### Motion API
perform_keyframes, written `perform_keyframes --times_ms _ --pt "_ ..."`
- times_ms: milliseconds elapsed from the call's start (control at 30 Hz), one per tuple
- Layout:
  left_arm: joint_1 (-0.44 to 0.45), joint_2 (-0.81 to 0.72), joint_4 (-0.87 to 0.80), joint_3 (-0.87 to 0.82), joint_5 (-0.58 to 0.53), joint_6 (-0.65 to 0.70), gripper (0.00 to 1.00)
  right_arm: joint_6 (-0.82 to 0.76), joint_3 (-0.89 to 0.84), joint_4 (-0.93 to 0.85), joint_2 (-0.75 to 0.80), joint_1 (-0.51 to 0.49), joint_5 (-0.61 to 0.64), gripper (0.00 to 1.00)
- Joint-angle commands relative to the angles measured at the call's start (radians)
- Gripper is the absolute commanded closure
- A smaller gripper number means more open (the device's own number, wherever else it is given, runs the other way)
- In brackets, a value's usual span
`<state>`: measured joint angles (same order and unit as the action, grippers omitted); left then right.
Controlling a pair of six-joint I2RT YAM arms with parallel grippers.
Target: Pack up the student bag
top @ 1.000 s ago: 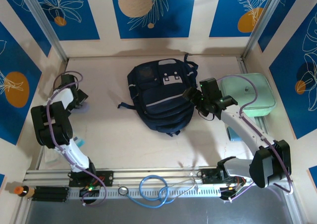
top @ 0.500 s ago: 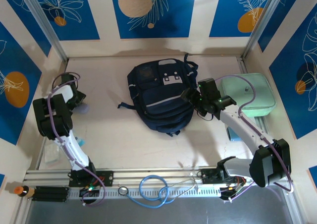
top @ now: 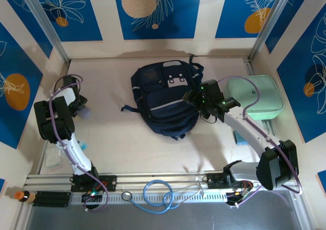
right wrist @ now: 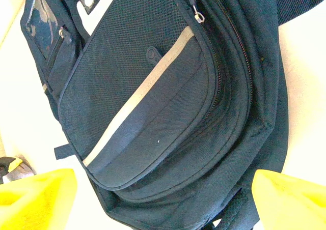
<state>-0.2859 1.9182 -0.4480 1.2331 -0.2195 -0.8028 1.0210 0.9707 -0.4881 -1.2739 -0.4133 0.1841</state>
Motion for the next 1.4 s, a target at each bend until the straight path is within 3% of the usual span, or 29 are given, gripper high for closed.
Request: perform_keyframes --times_ms 0,300,567,900,1133,1200,1367 --pt "-0.007 -0.026 0.05 -0.043 0.106 0.031 0.37 0.004 0.026 0.006 -0.005 -0.005 -0.001 0.11" --pt "0.093 -0.152 0.082 -0.127 0.301 0.034 0.37 -0.102 0.055 0.126 -0.065 -0.1 -0.054 0.11" --pt "0.278 -0.306 0.238 -0.235 0.529 -0.198 0.39 -0.204 0.076 0.345 -0.179 -0.249 -0.119 0.15" --pt "0.479 -0.385 0.432 -0.267 0.612 -0.526 0.39 -0.332 0.137 0.564 -0.341 -0.394 -0.104 0.18" --pt "0.562 -0.366 0.49 -0.256 0.626 -0.618 0.39 -0.4 0.212 0.647 -0.435 -0.401 -0.047 0.2" --pt "0.572 -0.36 0.513 -0.259 0.636 -0.637 0.39 -0.399 0.23 0.652 -0.46 -0.4 -0.032 0.29" --pt "0.575 -0.354 0.56 -0.27 0.663 -0.676 0.39 -0.356 0.236 0.68 -0.496 -0.395 -0.03 0.4"
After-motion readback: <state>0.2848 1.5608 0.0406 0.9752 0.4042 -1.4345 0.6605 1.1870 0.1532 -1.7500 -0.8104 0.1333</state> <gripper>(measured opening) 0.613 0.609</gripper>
